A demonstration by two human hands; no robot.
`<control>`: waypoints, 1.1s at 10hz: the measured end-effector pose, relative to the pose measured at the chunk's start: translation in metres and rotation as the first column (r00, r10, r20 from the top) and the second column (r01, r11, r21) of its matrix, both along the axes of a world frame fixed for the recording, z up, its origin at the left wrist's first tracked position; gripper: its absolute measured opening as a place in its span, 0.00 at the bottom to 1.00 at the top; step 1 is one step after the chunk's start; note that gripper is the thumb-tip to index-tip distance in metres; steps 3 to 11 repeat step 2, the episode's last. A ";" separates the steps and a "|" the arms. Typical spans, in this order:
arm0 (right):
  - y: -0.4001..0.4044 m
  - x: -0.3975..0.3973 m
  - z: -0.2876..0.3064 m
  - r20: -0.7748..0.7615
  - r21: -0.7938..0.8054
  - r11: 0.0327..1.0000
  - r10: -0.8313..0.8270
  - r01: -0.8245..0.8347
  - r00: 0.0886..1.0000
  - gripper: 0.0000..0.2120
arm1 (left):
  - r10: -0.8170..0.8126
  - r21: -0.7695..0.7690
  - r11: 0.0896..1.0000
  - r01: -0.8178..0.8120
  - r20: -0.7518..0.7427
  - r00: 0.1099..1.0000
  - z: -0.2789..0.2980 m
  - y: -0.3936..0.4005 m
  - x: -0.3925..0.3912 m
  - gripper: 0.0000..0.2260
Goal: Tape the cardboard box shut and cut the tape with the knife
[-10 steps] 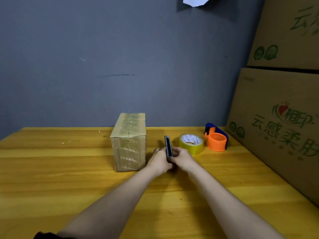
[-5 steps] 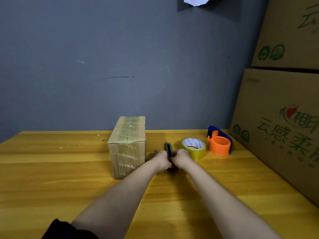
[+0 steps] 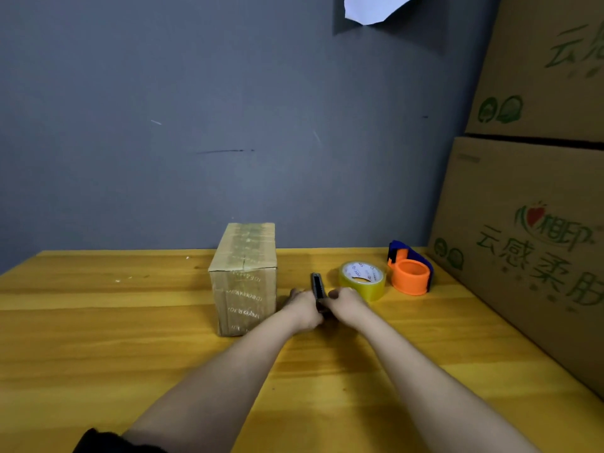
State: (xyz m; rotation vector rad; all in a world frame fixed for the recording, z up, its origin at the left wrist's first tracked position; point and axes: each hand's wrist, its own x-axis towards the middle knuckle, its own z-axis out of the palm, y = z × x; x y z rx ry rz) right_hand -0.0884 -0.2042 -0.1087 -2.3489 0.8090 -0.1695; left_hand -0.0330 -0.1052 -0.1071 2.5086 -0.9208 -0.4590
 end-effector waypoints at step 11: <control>0.007 -0.039 0.006 0.002 0.006 0.998 0.054 -0.054 0.999 0.12 | -0.078 0.077 0.994 0.071 0.095 0.992 0.009 0.033 -0.039 0.27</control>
